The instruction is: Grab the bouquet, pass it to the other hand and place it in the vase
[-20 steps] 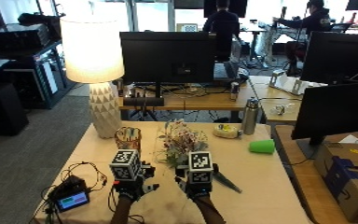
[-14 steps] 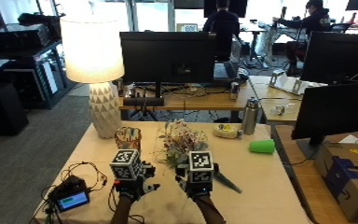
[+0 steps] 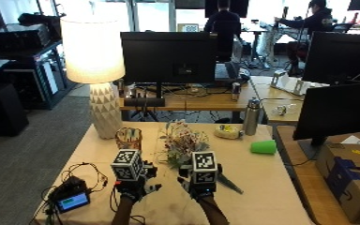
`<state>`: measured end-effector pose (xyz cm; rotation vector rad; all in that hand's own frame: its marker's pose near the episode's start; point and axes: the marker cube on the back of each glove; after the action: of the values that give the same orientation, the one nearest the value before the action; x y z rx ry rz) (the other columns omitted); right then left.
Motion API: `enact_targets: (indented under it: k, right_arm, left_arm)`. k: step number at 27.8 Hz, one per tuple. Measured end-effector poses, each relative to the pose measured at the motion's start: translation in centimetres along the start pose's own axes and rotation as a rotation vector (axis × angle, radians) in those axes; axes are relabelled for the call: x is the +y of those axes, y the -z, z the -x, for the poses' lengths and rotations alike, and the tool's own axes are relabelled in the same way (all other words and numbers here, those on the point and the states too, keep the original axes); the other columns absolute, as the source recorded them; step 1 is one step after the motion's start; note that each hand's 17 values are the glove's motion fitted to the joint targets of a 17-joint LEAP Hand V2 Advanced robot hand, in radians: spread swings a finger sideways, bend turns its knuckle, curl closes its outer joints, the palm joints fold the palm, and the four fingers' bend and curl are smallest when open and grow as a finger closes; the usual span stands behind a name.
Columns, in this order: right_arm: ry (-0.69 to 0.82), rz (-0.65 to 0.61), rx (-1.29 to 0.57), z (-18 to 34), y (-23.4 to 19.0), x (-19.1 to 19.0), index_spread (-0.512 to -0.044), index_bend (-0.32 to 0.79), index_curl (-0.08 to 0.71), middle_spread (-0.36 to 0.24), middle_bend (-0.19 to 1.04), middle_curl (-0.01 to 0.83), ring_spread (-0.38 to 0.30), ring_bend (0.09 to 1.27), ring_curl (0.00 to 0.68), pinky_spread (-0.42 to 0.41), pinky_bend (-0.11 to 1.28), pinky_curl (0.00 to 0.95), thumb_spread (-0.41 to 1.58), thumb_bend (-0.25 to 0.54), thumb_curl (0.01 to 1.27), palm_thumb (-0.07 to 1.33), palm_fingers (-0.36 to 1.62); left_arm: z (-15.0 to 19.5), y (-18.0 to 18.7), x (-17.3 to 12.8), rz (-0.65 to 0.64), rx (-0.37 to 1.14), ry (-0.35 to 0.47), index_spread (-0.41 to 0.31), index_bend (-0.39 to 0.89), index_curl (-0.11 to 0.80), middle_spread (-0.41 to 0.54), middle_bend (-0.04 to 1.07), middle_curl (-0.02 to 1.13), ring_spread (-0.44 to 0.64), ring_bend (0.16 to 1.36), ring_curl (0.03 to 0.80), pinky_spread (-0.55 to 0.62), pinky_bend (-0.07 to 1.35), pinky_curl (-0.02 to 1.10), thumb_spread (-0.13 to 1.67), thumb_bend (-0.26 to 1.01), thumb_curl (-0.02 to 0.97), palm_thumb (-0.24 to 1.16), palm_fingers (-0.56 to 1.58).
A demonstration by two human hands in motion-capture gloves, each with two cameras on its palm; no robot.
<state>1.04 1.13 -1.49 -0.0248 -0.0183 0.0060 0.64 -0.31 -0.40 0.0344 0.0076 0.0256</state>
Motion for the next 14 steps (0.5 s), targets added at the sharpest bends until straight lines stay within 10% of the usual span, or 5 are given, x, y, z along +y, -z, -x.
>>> enact_targets:
  k: [14]
  right_arm:
    - [-0.140,0.128,0.002,-12.8,-8.5,-6.8,-0.341,0.08,0.151,0.114,0.16,0.212,0.249,0.24,0.166,0.358,0.67,0.327,1.10,0.023,0.21,0.34,-0.11]
  left_arm:
    - [0.5,-0.6,0.2,0.006,0.011,0.007,-0.093,0.14,0.238,0.067,0.19,0.26,0.34,0.55,0.229,0.50,0.29,0.24,0.99,-0.03,0.239,0.20,0.24]
